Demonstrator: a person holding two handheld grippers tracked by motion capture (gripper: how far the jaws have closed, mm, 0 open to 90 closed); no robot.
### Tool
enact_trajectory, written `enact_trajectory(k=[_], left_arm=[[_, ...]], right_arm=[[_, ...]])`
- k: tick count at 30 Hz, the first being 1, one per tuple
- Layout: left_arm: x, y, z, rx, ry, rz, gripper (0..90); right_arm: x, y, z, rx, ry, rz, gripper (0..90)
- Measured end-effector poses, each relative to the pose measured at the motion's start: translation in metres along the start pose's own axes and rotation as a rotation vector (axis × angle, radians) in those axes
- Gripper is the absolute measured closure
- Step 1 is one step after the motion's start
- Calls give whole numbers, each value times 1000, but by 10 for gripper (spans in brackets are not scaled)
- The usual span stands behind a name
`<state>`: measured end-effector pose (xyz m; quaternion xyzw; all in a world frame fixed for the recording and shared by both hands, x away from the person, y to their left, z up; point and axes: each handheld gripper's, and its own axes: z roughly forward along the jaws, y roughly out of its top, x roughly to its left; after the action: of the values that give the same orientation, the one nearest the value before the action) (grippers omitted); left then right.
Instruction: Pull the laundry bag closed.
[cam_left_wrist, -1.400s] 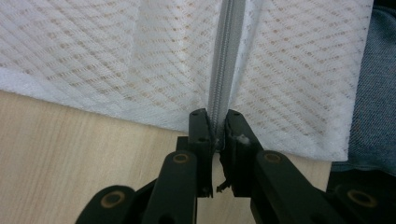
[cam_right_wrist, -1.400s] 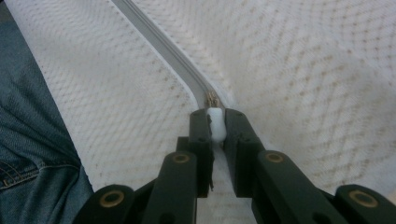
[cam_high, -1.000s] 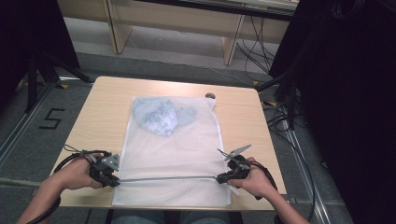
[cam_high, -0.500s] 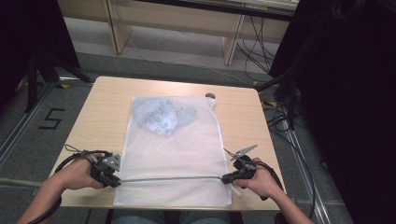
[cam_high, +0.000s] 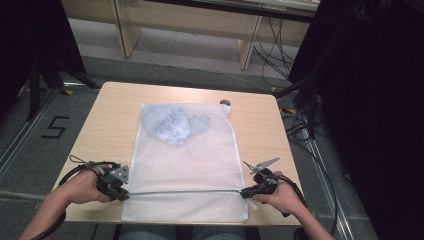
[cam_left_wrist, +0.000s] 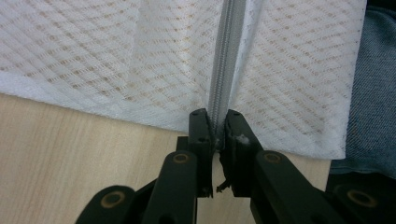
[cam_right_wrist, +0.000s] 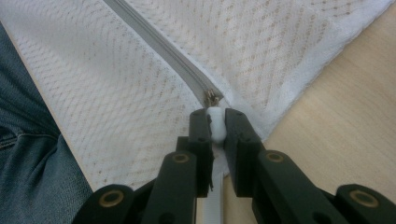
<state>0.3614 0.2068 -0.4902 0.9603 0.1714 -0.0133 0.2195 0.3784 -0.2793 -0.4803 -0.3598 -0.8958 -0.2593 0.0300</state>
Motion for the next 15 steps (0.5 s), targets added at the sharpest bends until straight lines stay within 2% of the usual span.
enact_trajectory(k=[1, 2, 3, 4, 5, 6, 8, 10, 12, 13, 15], left_arm=[[1, 0, -1, 22, 2, 26, 826], [1, 0, 0, -5, 8, 22, 825], [1, 0, 0, -5, 8, 22, 826], [5, 0, -3, 32, 11, 78, 826], [5, 0, -3, 32, 11, 78, 825], [3, 0, -2, 16, 10, 59, 826], [5, 1, -3, 34, 10, 79, 826], [4, 0, -2, 21, 8, 65, 826], [5, 0, -2, 19, 10, 73, 826], [4, 0, -2, 20, 8, 63, 826], [4, 0, -2, 25, 11, 71, 825]], right_arm=[[0, 0, -1, 0, 4, 2, 824], [0, 0, -1, 3, 3, -3, 824], [0, 0, -1, 3, 3, -3, 824], [1, 0, -2, 2, 0, -6, 824], [1, 0, -2, 2, 0, -6, 824], [1, -1, -1, -1, -1, -2, 824], [0, -1, -1, 8, 1, -8, 823], [1, -1, -2, 6, -1, 8, 824], [2, -1, -3, 2, -16, -11, 824], [2, -1, -3, 2, -16, -11, 824], [2, -1, -3, 1, -15, -10, 823]])
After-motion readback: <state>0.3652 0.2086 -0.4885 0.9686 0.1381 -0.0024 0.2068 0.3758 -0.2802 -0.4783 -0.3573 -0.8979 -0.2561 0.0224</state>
